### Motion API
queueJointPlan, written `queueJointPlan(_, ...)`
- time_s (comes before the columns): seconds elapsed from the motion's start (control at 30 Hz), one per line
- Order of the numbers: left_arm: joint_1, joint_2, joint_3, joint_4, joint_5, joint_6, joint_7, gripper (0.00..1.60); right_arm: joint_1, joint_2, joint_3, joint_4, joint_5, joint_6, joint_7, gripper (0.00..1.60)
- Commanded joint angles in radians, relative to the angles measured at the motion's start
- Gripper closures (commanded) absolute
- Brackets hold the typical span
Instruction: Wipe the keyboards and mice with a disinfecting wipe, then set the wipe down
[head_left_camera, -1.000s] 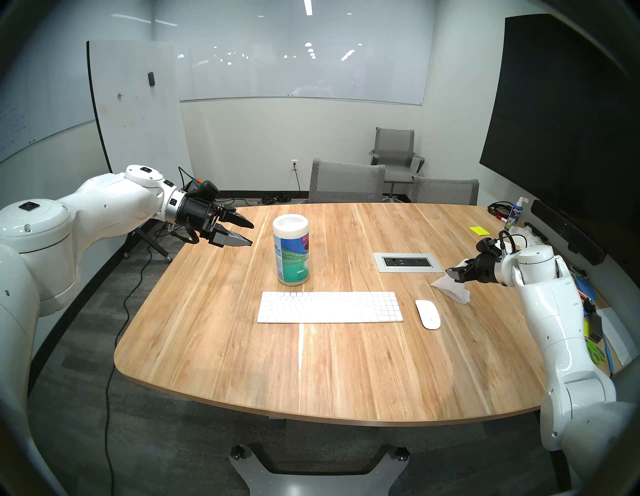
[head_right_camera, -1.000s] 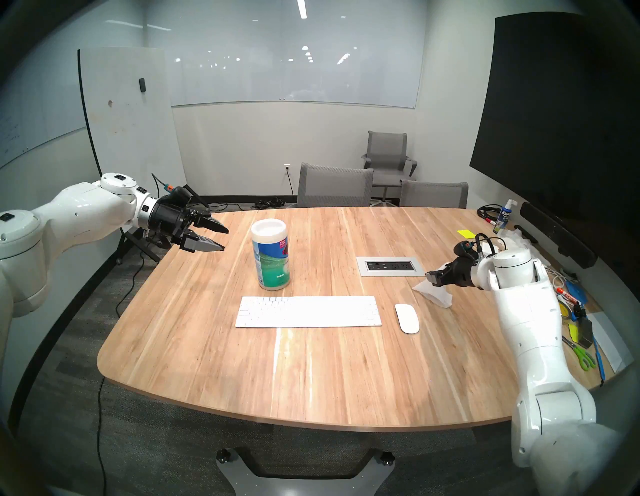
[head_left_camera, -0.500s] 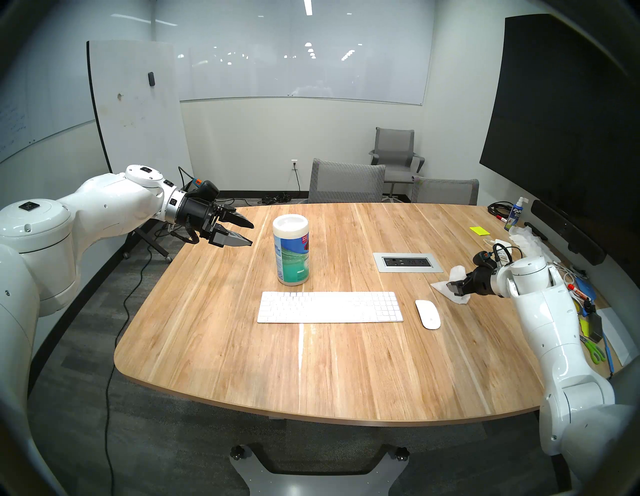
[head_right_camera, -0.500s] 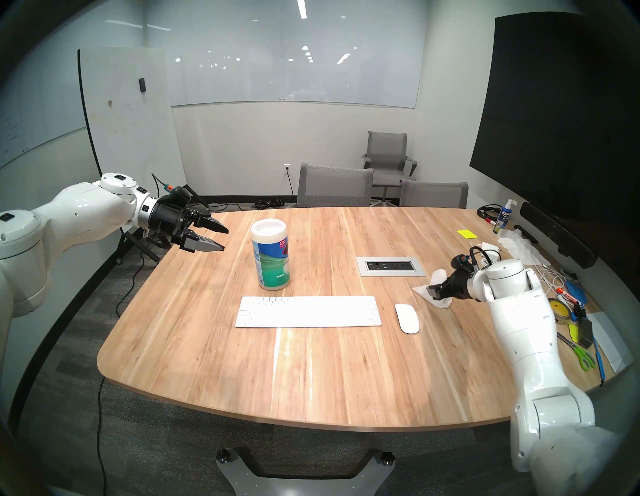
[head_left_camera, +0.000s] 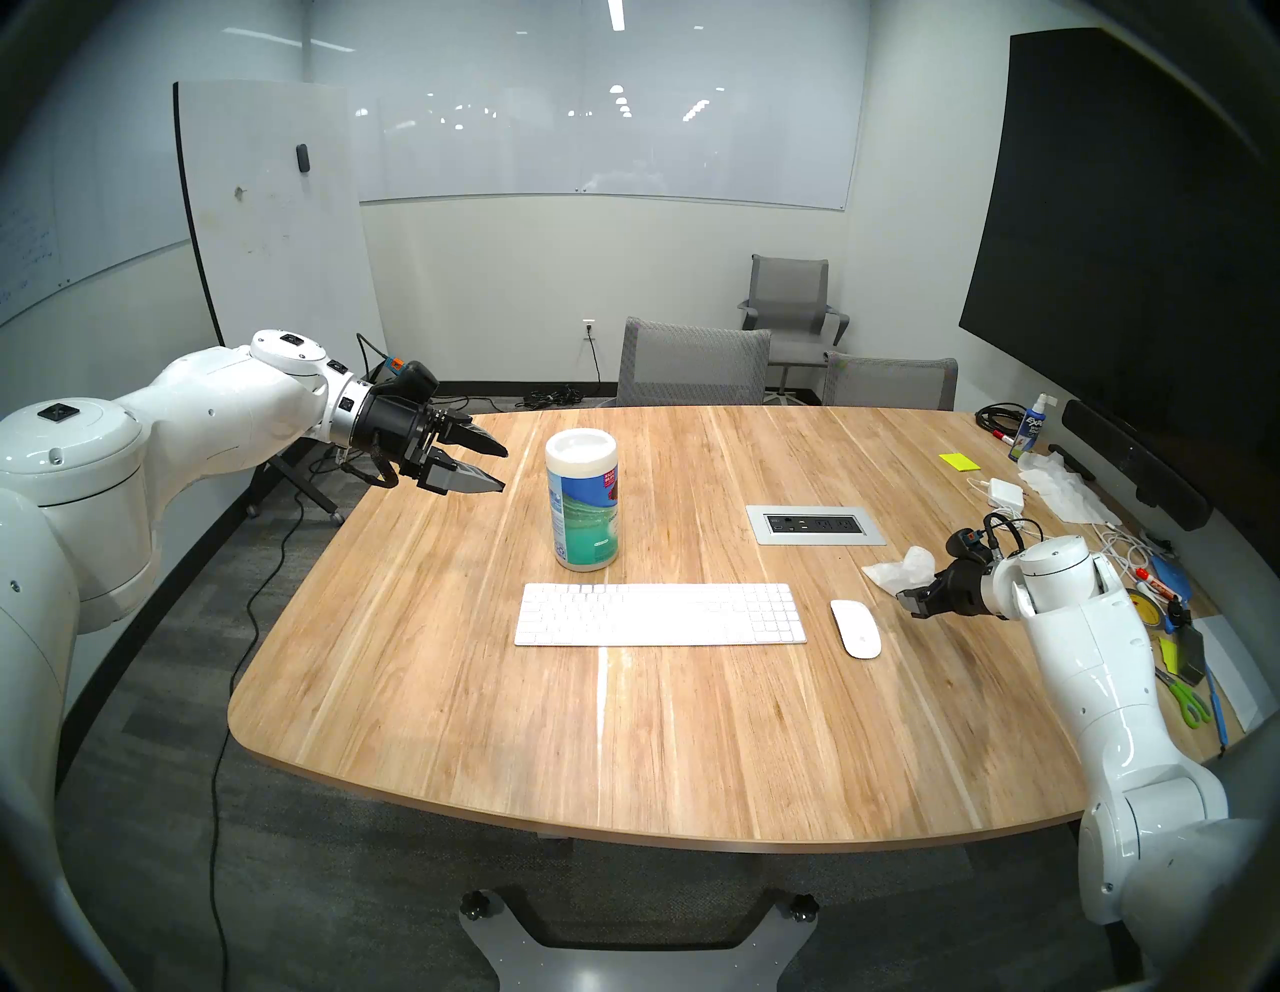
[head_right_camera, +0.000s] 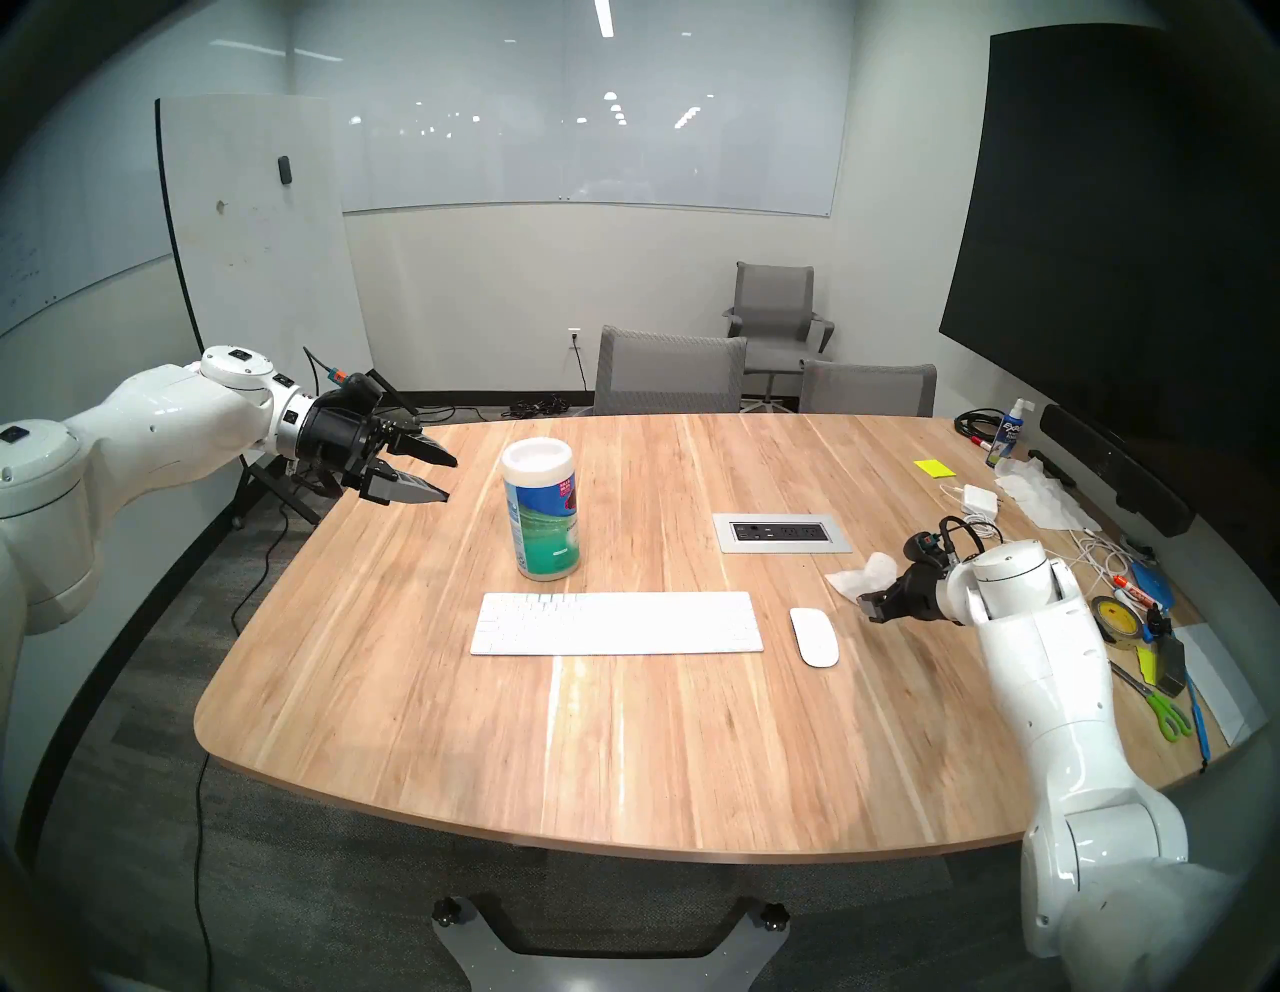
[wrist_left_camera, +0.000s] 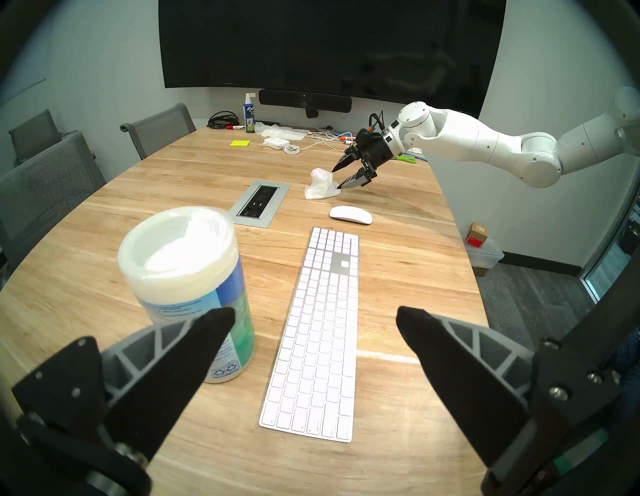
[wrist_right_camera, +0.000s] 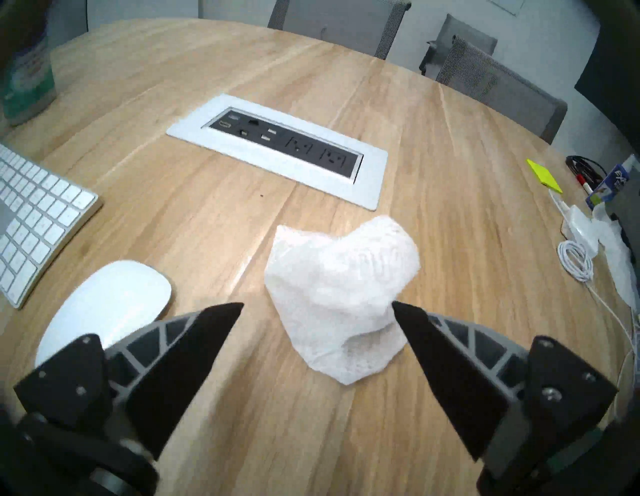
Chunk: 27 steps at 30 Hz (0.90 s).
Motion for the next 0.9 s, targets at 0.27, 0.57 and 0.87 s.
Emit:
queueJointPlan(0.27,-0.022,0.0,-0.009,0.002,-0.005,0.001,0.001,0.0,0.129,-0.005,0.084,-0.206,0.092,0.063,0.074,0.0)
queueJointPlan(0.57,-0.025,0.0,-0.004,0.002,-0.01,0.002,0.001,0.0,0.087,-0.004,0.088,-0.242,0.082,0.179,0.085,0.0)
queueJointPlan(0.87,-0.025,0.0,-0.002,0.002,-0.012,0.002,0.001,0.0,0.067,0.015,0.097,-0.248,0.079,0.194,0.105,0.0)
